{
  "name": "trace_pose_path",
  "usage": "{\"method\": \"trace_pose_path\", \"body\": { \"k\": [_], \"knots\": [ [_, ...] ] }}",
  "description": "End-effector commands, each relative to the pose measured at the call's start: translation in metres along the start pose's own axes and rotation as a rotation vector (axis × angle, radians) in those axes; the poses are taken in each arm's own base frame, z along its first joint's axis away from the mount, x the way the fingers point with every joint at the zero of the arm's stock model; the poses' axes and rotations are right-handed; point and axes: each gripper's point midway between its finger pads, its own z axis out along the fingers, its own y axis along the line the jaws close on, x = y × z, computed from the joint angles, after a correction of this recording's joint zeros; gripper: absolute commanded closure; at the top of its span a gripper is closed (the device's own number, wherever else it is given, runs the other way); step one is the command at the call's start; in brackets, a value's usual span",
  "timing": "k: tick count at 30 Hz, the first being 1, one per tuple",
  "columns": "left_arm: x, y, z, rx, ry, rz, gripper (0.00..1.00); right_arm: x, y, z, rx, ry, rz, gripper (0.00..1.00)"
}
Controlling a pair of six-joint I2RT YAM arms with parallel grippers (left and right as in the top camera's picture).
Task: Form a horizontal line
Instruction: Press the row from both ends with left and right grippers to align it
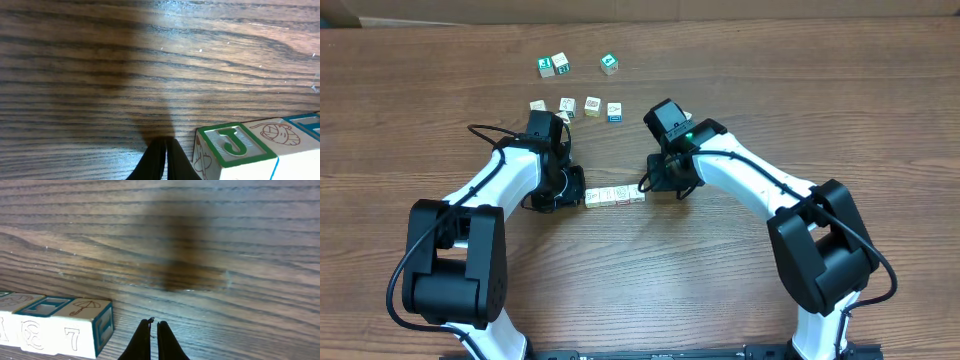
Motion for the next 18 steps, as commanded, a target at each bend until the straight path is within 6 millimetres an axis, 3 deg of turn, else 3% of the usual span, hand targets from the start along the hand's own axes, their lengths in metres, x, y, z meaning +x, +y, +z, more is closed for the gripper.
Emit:
{"method": "trace_pose_path", "body": {
  "k": [1, 8, 18],
  "knots": [
    [0.0, -0.003, -0.003, 0.014, -0.008, 0.02, 0.96, 0.005, -0.002, 0.011, 0.038, 0.009, 0.02, 0.96],
    [-0.008, 0.0, -0.019, -0.023, -0.071, 0.024, 0.96, 0.008, -0.005, 0.018, 0.051, 0.024, 0.022, 0.96],
    [-0.007, -0.004, -0.019, 0.004, -0.065, 0.016, 0.96, 0.008, -0.001, 0.018, 0.031, 0.03, 0.016, 0.96]
  ]
}}
